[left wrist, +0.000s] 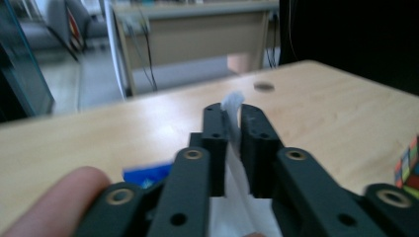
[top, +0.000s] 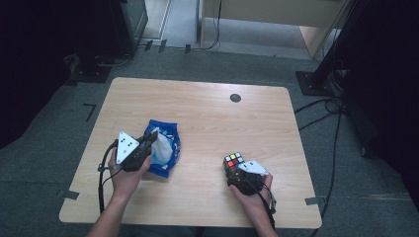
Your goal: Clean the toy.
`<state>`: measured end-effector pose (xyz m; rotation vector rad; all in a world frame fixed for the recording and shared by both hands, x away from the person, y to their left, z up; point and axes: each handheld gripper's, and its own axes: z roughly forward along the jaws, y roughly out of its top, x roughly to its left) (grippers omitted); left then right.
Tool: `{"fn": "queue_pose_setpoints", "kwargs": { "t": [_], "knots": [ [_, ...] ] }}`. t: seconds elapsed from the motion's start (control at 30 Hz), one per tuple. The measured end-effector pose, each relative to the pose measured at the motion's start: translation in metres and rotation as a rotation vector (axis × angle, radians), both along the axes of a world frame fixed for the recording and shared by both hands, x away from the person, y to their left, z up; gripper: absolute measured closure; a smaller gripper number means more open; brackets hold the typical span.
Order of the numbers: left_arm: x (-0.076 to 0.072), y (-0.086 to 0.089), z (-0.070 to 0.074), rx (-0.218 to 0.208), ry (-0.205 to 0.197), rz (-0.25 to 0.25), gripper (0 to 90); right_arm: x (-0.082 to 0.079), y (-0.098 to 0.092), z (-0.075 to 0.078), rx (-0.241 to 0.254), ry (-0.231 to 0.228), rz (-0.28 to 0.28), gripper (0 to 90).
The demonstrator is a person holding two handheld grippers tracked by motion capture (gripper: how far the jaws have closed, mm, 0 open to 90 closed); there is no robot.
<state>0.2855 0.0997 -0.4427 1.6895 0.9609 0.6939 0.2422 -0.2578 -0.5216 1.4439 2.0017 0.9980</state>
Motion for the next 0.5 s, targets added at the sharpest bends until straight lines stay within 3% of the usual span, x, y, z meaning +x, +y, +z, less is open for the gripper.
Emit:
{"fn": "queue_pose_setpoints", "kwargs": {
  "t": [0.07, 0.13, 0.17, 0.3, 0.33, 0.37, 0.43, 0.5],
  "knots": [
    [0.004, 0.000, -0.012, 0.033, 0.088, 0.008, 70.3, 0.000, 0.000, 0.000, 0.001, 0.000, 0.001, 33.3],
    [0.004, 0.002, -0.018, 0.045, 0.138, 0.026, 61.1, 0.000, 0.000, 0.000, 0.003, 0.002, 0.001, 33.2],
    [0.001, 0.004, -0.018, 0.050, 0.153, 0.047, 54.9, 0.000, 0.000, 0.000, 0.006, 0.003, 0.002, 33.2],
    [-0.007, -0.002, -0.013, 0.061, 0.166, 0.040, 49.7, 0.001, 0.000, 0.000, 0.008, 0.003, 0.002, 33.0],
    [-0.006, -0.013, -0.016, 0.117, 0.190, 0.024, 46.2, 0.001, 0.000, 0.000, 0.011, 0.004, 0.001, 33.0],
    [-0.006, -0.013, -0.016, 0.117, 0.190, 0.024, 44.8, 0.001, 0.000, 0.000, 0.011, 0.004, 0.001, 33.0],
    [-0.002, -0.027, -0.024, 0.190, 0.220, 0.023, 44.0, 0.000, 0.000, 0.000, 0.006, -0.003, 0.002, 33.1],
    [0.007, -0.038, -0.036, 0.252, 0.286, 0.043, 44.0, 0.000, 0.000, 0.000, 0.008, -0.006, -0.002, 33.0]
  ]
}}
